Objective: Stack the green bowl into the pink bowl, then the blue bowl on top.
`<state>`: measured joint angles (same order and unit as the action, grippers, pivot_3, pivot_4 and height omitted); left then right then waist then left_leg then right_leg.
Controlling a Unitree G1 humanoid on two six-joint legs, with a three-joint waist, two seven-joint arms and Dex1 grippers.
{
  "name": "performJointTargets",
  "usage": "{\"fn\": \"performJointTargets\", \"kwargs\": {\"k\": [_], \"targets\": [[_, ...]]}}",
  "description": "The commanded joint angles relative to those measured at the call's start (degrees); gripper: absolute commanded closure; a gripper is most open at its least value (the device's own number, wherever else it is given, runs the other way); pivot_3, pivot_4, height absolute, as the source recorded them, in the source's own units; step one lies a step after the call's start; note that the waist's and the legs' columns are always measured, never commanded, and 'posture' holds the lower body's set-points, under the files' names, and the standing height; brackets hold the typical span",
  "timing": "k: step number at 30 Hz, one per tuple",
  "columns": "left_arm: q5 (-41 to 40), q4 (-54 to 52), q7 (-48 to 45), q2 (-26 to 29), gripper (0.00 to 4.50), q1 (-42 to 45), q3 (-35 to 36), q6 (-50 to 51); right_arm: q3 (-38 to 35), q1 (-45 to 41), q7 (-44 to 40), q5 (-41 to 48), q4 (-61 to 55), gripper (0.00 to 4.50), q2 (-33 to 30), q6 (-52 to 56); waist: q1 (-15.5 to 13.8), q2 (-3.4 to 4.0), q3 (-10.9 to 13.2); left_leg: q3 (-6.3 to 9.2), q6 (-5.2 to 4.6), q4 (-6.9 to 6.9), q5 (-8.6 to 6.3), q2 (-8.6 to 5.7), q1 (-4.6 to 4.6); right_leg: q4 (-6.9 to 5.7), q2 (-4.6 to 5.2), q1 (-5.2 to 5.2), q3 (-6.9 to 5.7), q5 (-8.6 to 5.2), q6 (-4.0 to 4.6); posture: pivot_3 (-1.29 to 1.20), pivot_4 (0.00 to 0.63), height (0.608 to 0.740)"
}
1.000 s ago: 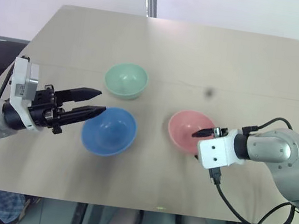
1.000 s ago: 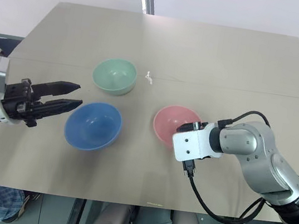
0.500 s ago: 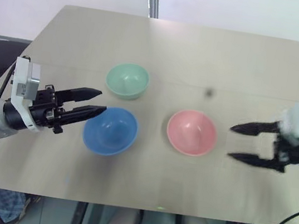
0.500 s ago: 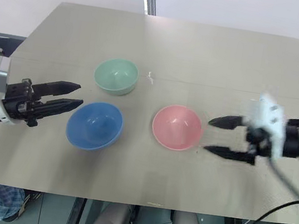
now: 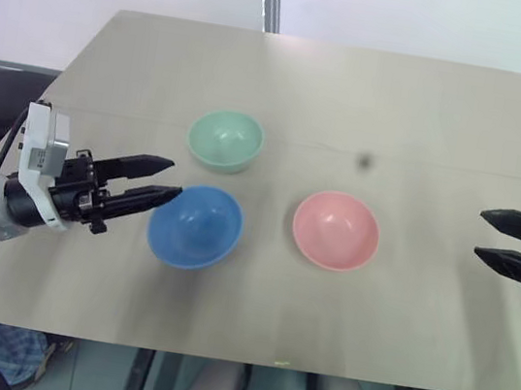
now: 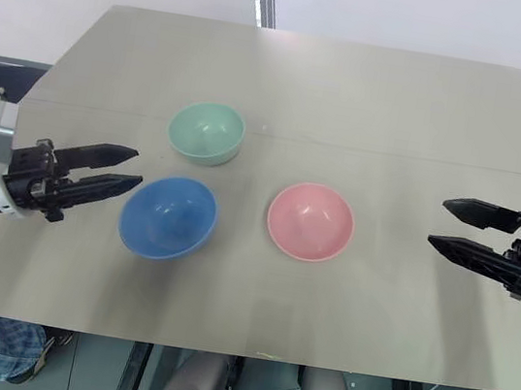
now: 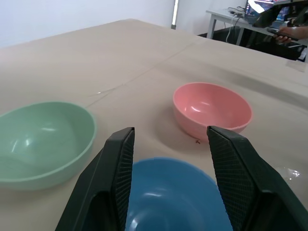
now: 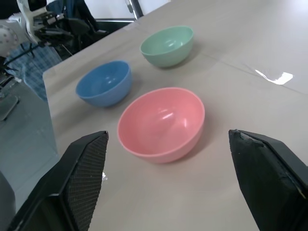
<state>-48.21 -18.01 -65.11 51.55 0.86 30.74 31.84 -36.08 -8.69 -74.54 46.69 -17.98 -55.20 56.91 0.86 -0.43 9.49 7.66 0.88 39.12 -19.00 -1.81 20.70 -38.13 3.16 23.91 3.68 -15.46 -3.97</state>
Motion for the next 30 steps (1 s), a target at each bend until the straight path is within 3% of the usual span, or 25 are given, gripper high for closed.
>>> {"fn": "performJointTargets", "kwargs": {"k": [1,13,19,25,30], "targets": [[1.0,0.4,-0.3,1.2,1.96,0.5,0.6,-1.2,-1.4,0.1,2.1,1.4,-2.2,0.12,-0.6,-2.6,0.0,0.0,0.0,0.0,0.0,0.0,0.0,0.0,0.0,0.01,0.0,0.0,0.0,0.0,0.0,0.0,0.15,0.74],[5.2,5.1,1.1,4.1,1.96,3.8,-0.6,0.3,-2.0,1.3,4.2,4.0,-3.9,0.12,3.2,-14.2,0.0,0.0,0.0,0.05,0.0,0.0,0.0,0.0,0.01,0.02,0.0,0.0,-0.03,0.0,0.0,0.0,0.15,0.74],[20.5,15.4,12.2,7.8,1.96,14.7,-11.8,0.2,-1.1,2.4,5.3,4.5,-4.2,0.12,2.9,-15.6,-0.3,0.0,0.0,0.14,0.01,0.04,0.01,-0.04,0.0,-0.01,0.0,-0.09,-0.19,0.0,0.0,0.0,0.15,0.74],[32.7,20.5,6.0,10.7,1.96,23.2,-23.2,-16.0,0.0,3.0,6.4,4.4,-4.2,0.12,2.8,-16.8,0.0,0.0,0.0,0.07,0.01,0.04,0.0,-0.08,0.07,0.05,0.0,-0.02,-0.12,0.0,0.0,0.0,0.15,0.74],[40.5,31.8,1.6,9.3,1.96,32.8,-30.6,-28.8,0.9,3.0,6.9,4.3,-3.9,0.12,2.6,-17.8,-0.1,0.0,0.0,0.06,0.01,0.04,0.01,-0.13,0.11,0.03,-0.01,0.03,-0.15,0.0,0.0,0.0,0.15,0.74]]}}
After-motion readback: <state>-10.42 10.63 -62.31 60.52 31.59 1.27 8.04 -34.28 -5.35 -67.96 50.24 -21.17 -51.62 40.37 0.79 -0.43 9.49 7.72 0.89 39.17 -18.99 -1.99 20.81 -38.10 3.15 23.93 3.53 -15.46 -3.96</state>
